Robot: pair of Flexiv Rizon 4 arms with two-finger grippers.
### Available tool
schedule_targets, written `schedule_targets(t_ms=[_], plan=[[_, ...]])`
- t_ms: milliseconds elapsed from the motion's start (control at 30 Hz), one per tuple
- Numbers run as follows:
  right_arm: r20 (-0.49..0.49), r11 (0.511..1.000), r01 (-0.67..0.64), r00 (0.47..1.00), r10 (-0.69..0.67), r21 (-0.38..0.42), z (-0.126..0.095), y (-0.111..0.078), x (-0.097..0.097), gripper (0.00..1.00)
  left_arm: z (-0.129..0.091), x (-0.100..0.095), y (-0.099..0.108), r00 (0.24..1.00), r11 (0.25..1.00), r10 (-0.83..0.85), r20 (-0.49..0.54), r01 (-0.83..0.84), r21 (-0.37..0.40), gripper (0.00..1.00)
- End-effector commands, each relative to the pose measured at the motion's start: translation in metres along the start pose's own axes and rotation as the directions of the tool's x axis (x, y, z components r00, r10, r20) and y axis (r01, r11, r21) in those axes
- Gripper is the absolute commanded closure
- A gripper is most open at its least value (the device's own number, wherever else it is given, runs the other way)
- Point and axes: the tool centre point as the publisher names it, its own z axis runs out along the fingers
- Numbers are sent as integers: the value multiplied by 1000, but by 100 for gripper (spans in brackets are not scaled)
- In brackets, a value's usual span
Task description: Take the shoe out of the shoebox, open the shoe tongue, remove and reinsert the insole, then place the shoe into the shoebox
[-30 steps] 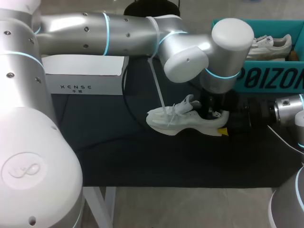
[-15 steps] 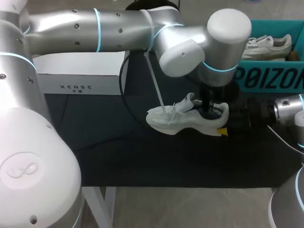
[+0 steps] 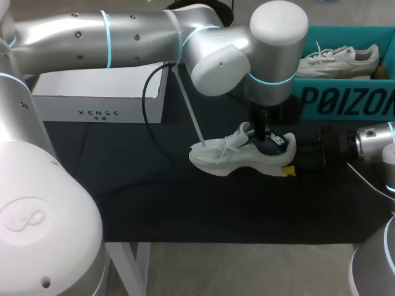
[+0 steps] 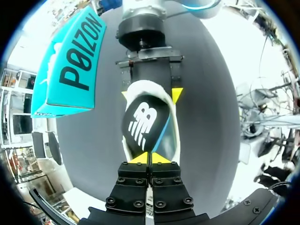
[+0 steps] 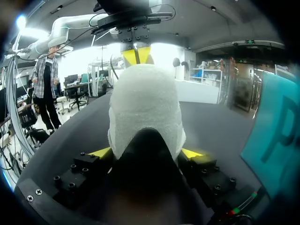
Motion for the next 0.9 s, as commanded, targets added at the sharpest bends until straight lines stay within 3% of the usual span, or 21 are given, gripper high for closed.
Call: schedule_targets(t_ms=[33, 267, 667, 900], plan=[[2, 1000, -1, 1000, 1, 4, 2, -2, -1, 100, -8, 1, 15, 1000, 1000, -17, 10, 17, 26, 100], [2, 1000, -1, 1000, 1, 4, 2, -2, -1, 100, -17, -1, 10, 999, 998, -18, 26, 16, 60, 100], [2, 1000, -1, 1000, 1, 4, 2, -2, -1, 100, -10, 12, -43, 995, 988, 95, 5, -95, 125, 100], [2, 1000, -1, 1000, 1, 4, 2, -2, -1, 100, 1, 20, -60, 993, 984, 119, -8, -117, 135, 100]])
